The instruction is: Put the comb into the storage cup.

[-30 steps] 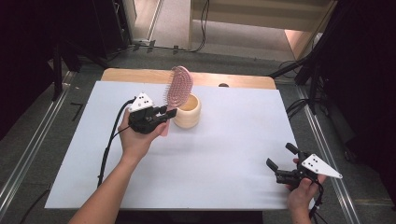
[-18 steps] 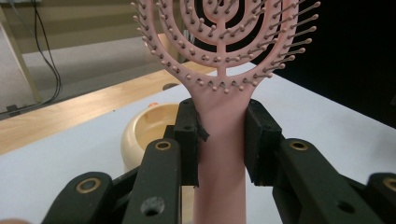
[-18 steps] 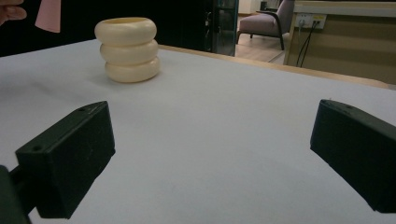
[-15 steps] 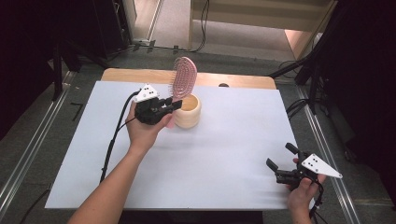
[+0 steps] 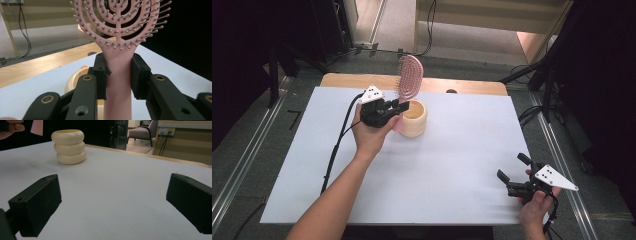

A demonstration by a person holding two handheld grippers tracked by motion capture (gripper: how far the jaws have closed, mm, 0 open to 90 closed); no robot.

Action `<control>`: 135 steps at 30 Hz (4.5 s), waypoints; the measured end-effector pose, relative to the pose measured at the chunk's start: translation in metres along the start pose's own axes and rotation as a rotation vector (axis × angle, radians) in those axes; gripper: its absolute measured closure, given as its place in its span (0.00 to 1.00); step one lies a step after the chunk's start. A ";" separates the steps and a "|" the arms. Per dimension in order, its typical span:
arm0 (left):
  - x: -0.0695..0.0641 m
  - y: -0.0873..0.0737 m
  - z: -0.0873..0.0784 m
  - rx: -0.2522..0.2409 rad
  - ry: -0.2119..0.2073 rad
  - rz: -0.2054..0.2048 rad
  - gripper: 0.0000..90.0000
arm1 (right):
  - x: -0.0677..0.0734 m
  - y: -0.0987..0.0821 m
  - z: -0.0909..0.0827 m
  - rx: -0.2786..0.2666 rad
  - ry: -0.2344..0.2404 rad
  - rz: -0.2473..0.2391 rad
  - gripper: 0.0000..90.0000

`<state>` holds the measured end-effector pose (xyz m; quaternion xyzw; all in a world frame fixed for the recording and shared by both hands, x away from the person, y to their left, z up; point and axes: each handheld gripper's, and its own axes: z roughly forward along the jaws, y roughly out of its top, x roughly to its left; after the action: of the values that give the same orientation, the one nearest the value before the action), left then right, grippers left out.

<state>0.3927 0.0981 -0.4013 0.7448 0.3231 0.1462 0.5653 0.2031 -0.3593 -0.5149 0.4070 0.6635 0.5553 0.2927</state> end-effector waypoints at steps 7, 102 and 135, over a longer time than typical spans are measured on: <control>0.004 0.004 0.009 -0.029 0.008 -0.008 0.80 | 0.000 0.000 0.000 -0.002 -0.002 0.003 0.00; 0.026 -0.026 0.070 -0.062 0.054 0.014 0.79 | -0.002 0.000 -0.001 -0.014 0.009 0.013 0.00; 0.022 -0.037 0.068 0.017 0.035 0.078 0.70 | -0.002 0.000 -0.001 -0.016 0.008 0.015 0.00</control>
<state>0.4367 0.0670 -0.4604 0.7590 0.3047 0.1783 0.5471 0.2030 -0.3615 -0.5152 0.4076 0.6573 0.5641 0.2892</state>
